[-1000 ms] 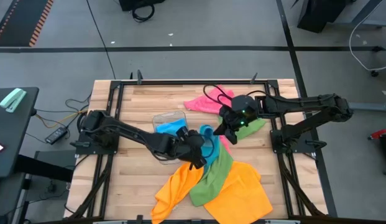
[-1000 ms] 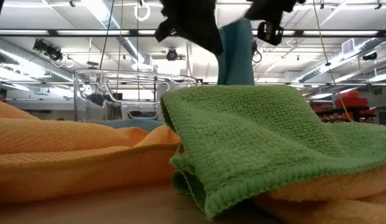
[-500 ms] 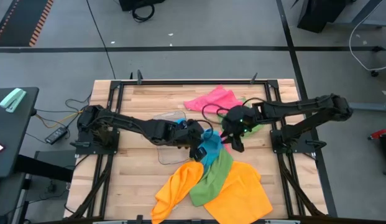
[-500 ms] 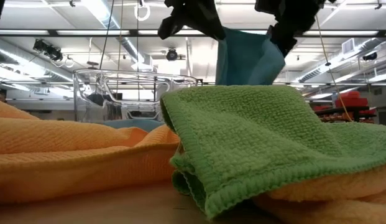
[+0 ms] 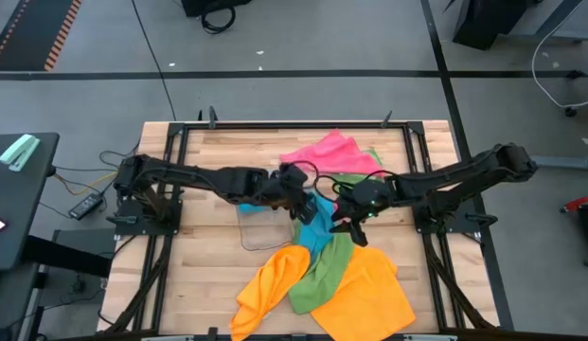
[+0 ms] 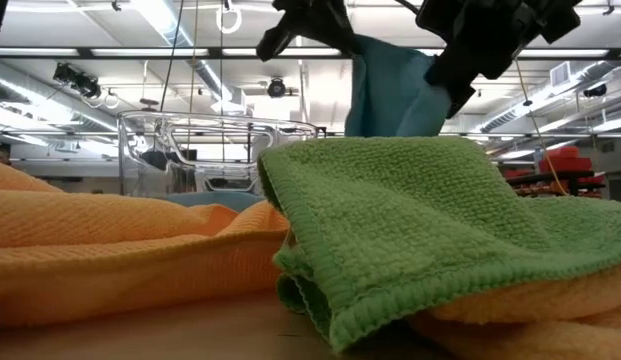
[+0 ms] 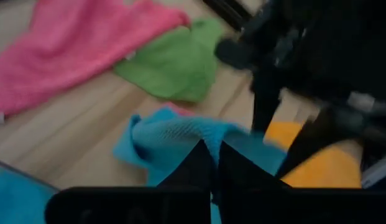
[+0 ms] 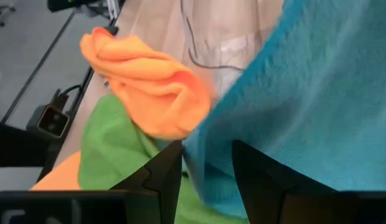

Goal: Fold microfiber towels
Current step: Fold the blue towel

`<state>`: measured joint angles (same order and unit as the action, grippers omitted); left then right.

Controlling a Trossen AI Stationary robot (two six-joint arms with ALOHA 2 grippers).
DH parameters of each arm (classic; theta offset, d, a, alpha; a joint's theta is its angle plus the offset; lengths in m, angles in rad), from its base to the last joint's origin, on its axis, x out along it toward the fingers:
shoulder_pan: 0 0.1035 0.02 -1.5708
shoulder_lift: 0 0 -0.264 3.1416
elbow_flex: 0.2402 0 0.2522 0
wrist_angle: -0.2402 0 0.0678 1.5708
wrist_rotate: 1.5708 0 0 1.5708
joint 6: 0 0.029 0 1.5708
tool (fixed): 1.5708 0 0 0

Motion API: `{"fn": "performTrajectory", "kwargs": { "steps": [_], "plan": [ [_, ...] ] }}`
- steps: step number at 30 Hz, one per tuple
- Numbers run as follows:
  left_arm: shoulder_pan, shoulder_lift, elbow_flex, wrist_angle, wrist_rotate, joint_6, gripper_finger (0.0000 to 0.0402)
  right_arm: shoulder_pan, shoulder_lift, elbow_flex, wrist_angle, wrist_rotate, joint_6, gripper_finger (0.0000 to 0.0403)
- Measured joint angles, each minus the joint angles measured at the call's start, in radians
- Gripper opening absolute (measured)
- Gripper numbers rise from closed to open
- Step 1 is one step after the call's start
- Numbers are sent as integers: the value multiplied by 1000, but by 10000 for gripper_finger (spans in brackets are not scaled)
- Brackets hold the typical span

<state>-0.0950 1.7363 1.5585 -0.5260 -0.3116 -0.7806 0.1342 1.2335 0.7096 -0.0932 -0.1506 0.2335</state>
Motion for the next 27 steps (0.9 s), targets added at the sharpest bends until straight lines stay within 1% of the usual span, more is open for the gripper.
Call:
{"fn": "performTrajectory", "kwargs": {
  "steps": [3,7,11,13,16,23,27],
  "plan": [
    [24,-22,0,15,-3,2,14,7,0,-16,42,31,0,149],
    [56,-46,0,76,-8,6,7,6,0,-17,79,68,-7,149],
    [87,-62,0,145,-9,7,15,6,0,-18,135,98,-10,149],
    [96,-64,1,176,-8,8,14,6,0,-18,157,141,-12,149],
    [102,-64,1,175,7,20,7,-1,0,-18,166,213,-11,149],
    [110,-71,0,199,14,36,15,-24,4,-18,170,224,-81,149],
    [128,-91,0,227,10,66,6,-36,51,-17,185,215,-86,149]
  ]
}}
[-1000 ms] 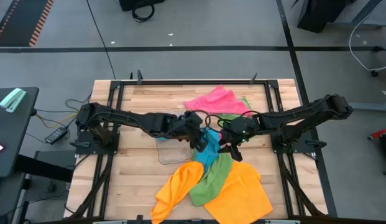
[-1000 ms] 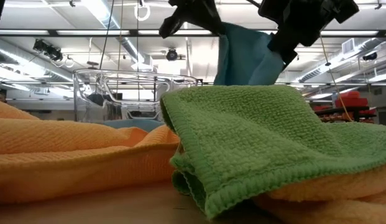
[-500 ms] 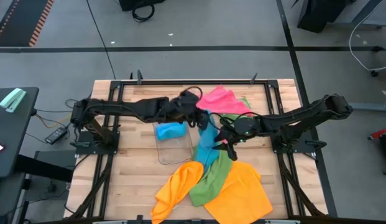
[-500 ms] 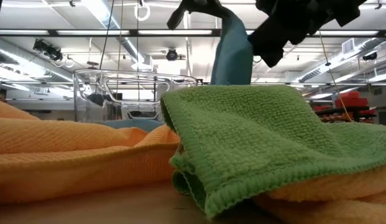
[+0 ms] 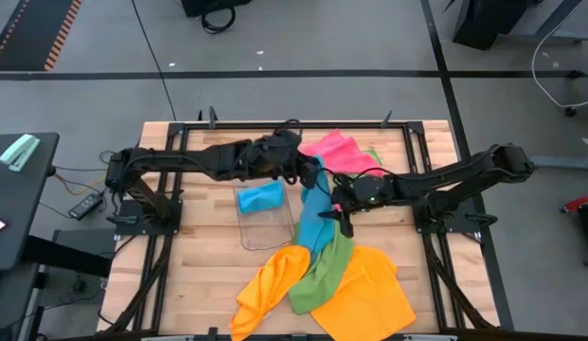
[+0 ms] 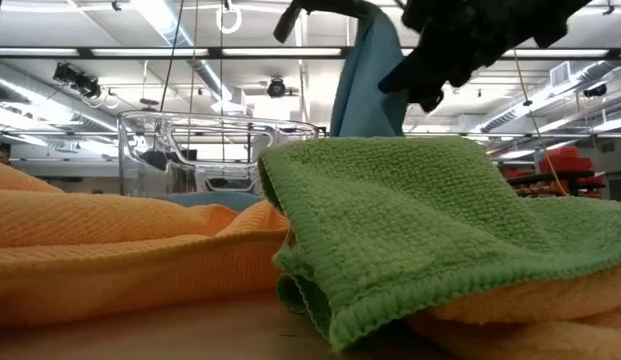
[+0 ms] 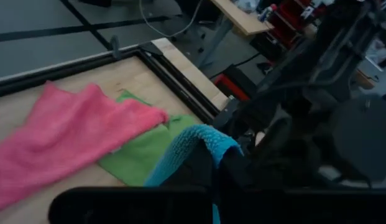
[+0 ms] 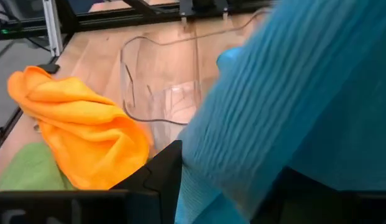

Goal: Fold microfiber towels
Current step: Fold the blue towel

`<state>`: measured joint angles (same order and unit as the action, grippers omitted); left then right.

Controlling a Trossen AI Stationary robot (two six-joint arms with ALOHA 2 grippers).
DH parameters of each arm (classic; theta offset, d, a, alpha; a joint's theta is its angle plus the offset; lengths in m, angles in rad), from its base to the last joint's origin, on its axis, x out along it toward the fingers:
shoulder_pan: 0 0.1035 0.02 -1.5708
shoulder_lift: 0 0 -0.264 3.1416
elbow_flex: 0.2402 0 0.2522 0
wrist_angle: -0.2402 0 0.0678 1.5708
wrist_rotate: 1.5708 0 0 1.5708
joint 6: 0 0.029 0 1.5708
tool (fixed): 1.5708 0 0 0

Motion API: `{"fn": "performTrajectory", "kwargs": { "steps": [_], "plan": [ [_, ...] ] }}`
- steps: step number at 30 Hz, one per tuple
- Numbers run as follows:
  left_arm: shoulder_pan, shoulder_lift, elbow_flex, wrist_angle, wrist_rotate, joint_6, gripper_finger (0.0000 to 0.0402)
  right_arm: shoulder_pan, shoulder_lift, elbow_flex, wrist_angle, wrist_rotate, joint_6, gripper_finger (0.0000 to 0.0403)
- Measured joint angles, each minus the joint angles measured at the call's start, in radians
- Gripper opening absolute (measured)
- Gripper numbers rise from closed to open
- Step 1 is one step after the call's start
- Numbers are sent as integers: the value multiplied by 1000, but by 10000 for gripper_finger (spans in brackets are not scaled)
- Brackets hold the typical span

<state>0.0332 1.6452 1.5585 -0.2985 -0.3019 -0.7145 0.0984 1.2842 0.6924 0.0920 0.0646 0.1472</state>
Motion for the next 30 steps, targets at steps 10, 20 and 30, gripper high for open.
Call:
{"fn": "performTrajectory", "kwargs": {
  "steps": [10,20,30],
  "plan": [
    [11,-38,0,-19,3,28,8,-13,155,0,39,-153,28,149],
    [28,-80,-1,-56,3,56,12,-12,177,1,35,-283,6,149],
    [39,-90,-1,-75,1,72,19,-11,176,1,20,-289,8,128]
  ]
}}
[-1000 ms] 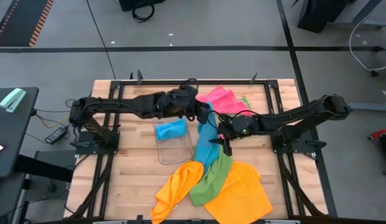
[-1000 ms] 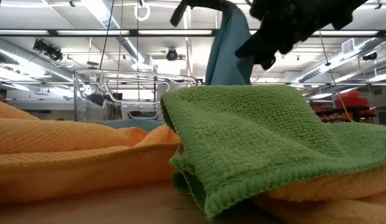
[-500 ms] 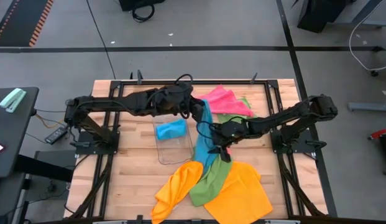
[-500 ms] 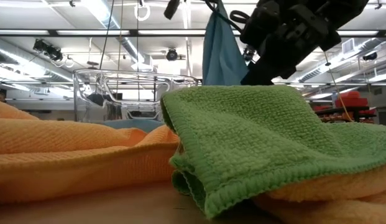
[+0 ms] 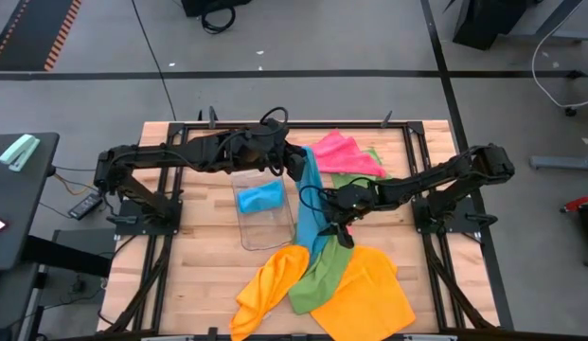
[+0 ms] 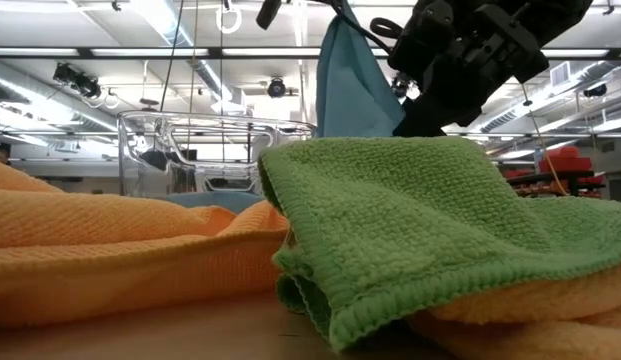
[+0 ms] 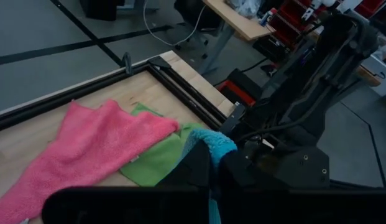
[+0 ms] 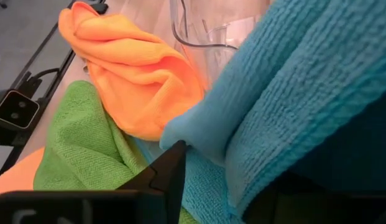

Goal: Fold microfiber towels
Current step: Fold the blue towel

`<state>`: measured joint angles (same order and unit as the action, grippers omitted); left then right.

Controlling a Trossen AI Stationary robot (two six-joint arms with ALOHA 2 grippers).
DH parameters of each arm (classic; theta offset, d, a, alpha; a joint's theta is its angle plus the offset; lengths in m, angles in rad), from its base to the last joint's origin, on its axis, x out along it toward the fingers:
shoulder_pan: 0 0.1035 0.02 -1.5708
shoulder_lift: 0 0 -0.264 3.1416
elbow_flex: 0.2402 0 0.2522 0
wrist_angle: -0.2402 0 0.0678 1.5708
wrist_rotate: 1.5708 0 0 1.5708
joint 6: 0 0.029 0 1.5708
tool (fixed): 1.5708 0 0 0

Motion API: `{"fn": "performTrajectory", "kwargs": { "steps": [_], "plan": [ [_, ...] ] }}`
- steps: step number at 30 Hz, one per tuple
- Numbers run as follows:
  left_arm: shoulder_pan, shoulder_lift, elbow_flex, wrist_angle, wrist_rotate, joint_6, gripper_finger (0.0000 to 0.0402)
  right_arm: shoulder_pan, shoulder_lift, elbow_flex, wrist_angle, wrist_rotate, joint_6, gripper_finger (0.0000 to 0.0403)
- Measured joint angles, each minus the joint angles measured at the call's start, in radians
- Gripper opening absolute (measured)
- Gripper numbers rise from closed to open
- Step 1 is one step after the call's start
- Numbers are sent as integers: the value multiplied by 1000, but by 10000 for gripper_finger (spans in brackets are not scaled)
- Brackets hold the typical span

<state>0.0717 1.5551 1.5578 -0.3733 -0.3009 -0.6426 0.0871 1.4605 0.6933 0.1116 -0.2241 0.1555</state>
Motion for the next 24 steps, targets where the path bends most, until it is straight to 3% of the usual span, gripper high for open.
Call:
{"fn": "performTrajectory", "kwargs": {
  "steps": [13,18,24],
  "plan": [
    [18,-32,2,-6,-2,3,16,-1,-2,-1,-54,-2,-2,42],
    [17,-37,1,-21,33,53,7,-14,-80,33,-210,-3,13,9],
    [17,-46,0,65,61,95,22,-19,-185,193,-496,10,-1,6]
  ]
}}
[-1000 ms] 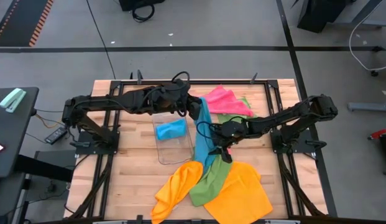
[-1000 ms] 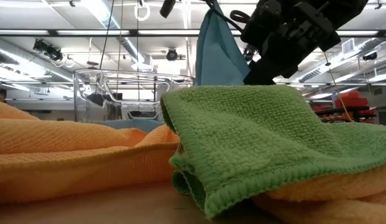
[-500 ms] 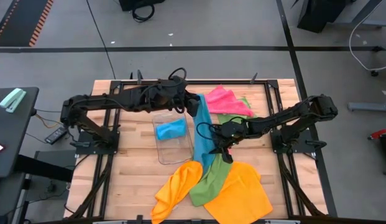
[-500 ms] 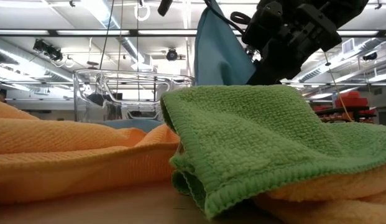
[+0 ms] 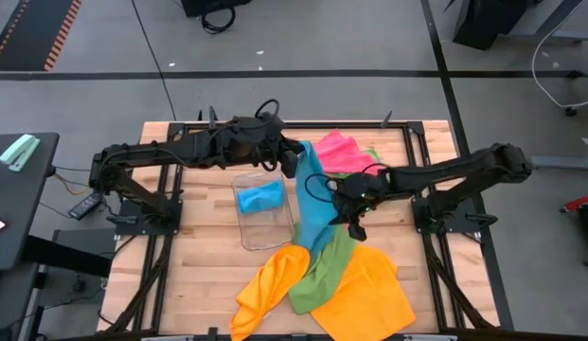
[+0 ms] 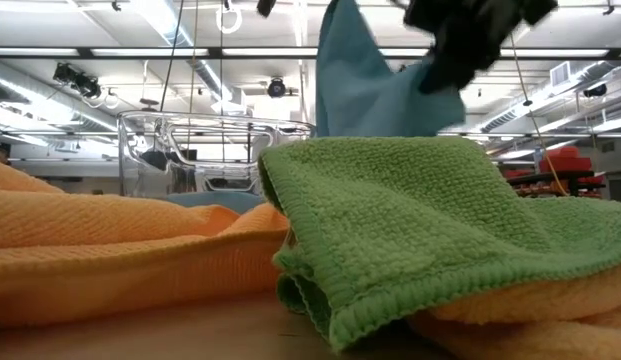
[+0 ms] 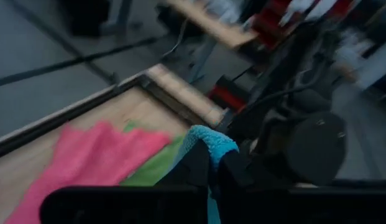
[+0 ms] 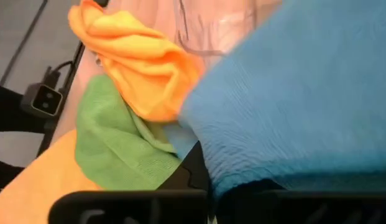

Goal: Fold microfiber towels
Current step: Fold the blue towel

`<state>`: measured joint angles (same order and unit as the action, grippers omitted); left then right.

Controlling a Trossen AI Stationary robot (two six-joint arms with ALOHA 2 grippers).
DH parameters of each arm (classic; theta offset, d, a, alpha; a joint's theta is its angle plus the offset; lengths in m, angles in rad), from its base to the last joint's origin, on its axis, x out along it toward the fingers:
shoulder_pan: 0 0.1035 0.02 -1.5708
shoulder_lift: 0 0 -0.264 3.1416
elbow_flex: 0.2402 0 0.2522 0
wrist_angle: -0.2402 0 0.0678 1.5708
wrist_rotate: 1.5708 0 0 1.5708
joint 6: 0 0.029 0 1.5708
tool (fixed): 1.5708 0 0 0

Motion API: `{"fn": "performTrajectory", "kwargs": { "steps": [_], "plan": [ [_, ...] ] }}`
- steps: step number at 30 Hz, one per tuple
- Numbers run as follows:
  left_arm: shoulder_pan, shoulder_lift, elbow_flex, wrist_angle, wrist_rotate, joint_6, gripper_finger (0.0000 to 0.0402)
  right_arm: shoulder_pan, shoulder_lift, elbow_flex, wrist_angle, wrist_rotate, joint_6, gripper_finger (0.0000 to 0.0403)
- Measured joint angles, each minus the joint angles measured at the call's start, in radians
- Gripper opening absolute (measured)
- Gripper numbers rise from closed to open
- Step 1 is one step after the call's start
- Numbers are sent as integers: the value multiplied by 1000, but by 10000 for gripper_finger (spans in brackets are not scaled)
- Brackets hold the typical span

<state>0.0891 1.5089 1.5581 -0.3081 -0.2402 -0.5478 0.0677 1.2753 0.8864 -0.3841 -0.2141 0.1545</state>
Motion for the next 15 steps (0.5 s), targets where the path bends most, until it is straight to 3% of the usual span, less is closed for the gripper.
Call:
{"fn": "performTrajectory", "kwargs": {
  "steps": [6,15],
  "plan": [
    [4,-15,2,91,28,54,8,-5,-19,257,-329,113,-73,5],
    [29,-32,1,166,28,86,16,-67,-15,533,-642,140,-136,4]
  ]
}}
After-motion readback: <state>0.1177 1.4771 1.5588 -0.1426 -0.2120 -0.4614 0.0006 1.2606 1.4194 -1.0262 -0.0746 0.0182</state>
